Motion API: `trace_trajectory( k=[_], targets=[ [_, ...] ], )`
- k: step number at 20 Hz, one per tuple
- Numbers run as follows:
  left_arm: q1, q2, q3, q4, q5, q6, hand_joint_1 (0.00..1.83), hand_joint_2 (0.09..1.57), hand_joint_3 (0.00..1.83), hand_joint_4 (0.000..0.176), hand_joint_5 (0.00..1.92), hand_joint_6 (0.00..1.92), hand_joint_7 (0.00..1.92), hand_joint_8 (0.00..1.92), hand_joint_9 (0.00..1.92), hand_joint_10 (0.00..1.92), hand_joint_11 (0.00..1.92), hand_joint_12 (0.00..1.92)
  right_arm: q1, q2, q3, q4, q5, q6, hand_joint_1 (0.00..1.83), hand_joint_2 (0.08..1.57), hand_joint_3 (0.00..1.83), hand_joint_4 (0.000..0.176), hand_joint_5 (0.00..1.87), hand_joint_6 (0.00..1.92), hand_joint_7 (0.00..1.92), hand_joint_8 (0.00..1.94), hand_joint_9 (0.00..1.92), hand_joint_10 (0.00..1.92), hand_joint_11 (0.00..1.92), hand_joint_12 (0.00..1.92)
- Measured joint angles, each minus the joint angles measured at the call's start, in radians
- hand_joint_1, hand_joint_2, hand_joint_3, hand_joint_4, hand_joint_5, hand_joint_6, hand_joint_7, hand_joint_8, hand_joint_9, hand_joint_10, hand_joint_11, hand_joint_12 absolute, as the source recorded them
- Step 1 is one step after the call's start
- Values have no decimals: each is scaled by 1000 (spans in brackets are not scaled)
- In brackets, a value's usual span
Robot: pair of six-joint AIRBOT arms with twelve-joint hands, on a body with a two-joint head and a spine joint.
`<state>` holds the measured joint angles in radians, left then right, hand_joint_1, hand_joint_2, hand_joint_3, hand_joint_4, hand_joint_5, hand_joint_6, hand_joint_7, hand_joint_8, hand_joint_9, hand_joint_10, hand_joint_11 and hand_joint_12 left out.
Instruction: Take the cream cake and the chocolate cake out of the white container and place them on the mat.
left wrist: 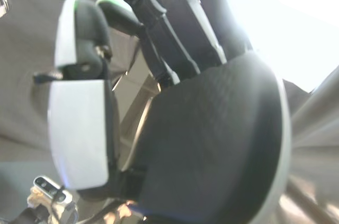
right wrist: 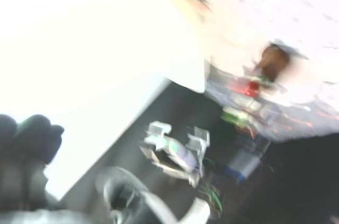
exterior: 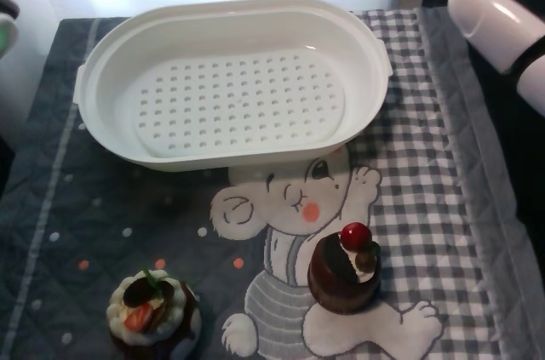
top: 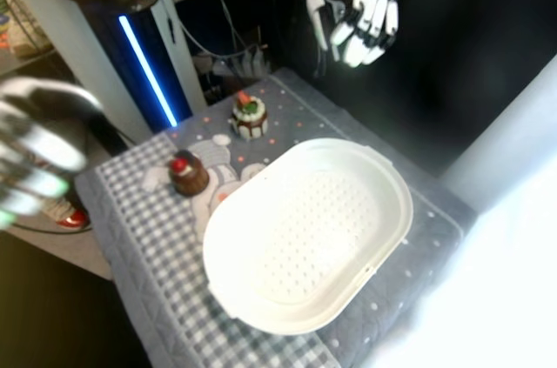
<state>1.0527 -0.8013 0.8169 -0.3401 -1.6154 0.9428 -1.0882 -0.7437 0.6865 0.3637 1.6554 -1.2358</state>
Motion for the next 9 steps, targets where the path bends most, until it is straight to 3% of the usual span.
trace_trajectory(
  k=[1, 2, 3, 4, 5, 6, 7, 8, 9],
  targets=[
    [-22, -1, 9, 7, 3, 0, 431, 1220, 0, 0, 591, 9, 885, 48, 1042, 280, 879, 642, 0, 5, 6, 5, -9, 0, 0, 1282, 0, 0, 0, 711, 24, 987, 33, 1315, 0, 1572],
    [-39, -1, 16, 7, -1, 1, 502, 1175, 2, 0, 582, 1, 759, 9, 1053, 99, 909, 471, 0, 17, 6, 7, -14, 0, 0, 1259, 0, 43, 0, 315, 7, 899, 6, 866, 0, 750],
    [-64, -1, 27, 10, -2, 2, 528, 1177, 0, 0, 538, 0, 665, 4, 971, 21, 933, 314, 8, 28, 11, -9, -16, -10, 0, 1279, 2, 54, 0, 382, 1, 741, 0, 695, 0, 392],
    [-93, 2, 31, 12, -5, 2, 541, 1191, 0, 0, 650, 8, 703, 4, 934, 4, 961, 233, 76, 29, 14, -29, -26, -45, 0, 1340, 2, 43, 1, 1196, 62, 983, 29, 1094, 0, 1097],
    [-103, 10, 31, 31, -11, 1, 585, 1250, 2, 0, 796, 27, 758, 6, 929, 1, 956, 205, 145, 39, 13, -59, -34, -72, 0, 1286, 0, 58, 0, 1568, 23, 1190, 5, 1232, 0, 1320],
    [-103, 24, 31, 70, -9, 4, 542, 1258, 2, 0, 706, 5, 706, 0, 886, 0, 919, 190, 195, 69, 14, -129, -11, -99, 39, 1310, 0, 77, 0, 1608, 36, 1333, 0, 1396, 0, 1495],
    [-104, 29, 31, 86, -6, 9, 515, 1258, 1, 0, 591, 0, 596, 0, 661, 0, 668, 100, 209, 77, 16, -153, 17, -112, 221, 1393, 21, 0, 5, 1542, 83, 1370, 54, 1552, 0, 1800],
    [-119, 32, 31, 93, 1, 43, 633, 1267, 2, 0, 632, 24, 596, 7, 590, 0, 511, 38, 212, 75, 23, -163, 42, -132, 240, 1415, 23, 0, 0, 1235, 22, 1236, 10, 1451, 0, 1798],
    [-156, 32, 31, 95, 10, 78, 896, 1276, 0, 0, 598, 8, 517, 13, 587, 4, 493, 33, 211, 74, 22, -154, 29, -148, 47, 1510, 39, 0, 0, 1070, 4, 1136, 1, 1365, 0, 1869]
  ],
)
